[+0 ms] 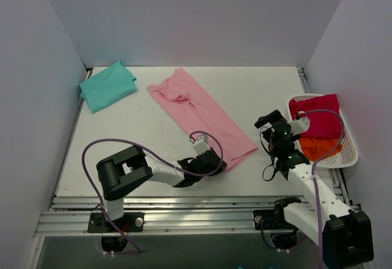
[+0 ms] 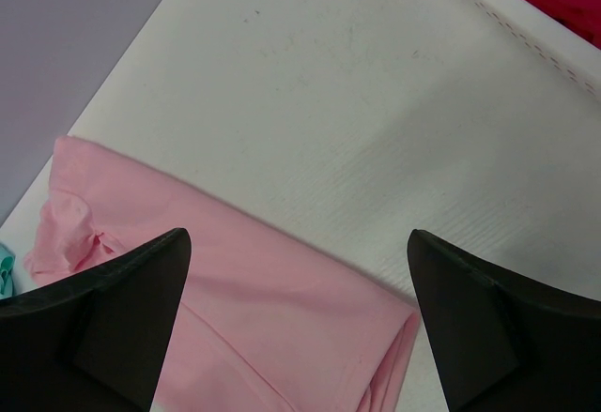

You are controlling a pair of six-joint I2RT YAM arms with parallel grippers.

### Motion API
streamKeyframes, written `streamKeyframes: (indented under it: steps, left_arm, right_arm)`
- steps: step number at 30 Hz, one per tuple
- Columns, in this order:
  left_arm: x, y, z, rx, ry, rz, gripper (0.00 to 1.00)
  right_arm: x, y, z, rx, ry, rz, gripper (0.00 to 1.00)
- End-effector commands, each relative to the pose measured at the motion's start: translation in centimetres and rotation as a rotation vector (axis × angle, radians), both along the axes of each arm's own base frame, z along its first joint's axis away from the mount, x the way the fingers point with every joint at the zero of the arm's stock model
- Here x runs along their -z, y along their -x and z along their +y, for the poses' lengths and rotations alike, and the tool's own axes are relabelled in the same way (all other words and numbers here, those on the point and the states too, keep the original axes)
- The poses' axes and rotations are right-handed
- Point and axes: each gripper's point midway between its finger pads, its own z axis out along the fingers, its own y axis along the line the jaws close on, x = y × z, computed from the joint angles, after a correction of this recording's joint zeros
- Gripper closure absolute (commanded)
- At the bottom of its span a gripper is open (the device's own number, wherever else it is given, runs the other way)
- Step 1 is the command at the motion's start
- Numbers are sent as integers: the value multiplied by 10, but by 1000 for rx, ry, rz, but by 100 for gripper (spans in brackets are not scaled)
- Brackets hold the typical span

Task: Fold and stack the t-shirts
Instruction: Rotate the tshirt 90 degrees

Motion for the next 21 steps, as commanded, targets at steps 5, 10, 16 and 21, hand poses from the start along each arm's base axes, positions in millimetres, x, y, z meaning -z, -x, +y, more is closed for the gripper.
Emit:
streamKeyframes:
  steps: [5,10,16,21]
  left_arm:
    - [-1,-6,-3,8,18,-6,98]
    - [-7,-18,42,-68,-14,-31,98]
    - [-12,-8,154,-258,-145,-67,98]
    - [0,17,230,-365,-254,-52,98]
  right_arm:
    - [-8,2,-10,37,26,-21,4]
    - [-5,3,-8,30,21,-15,4]
    - [-3,0,26,-92,-49,-54,6]
    - [-1,22,116,-333,-49,-67,7]
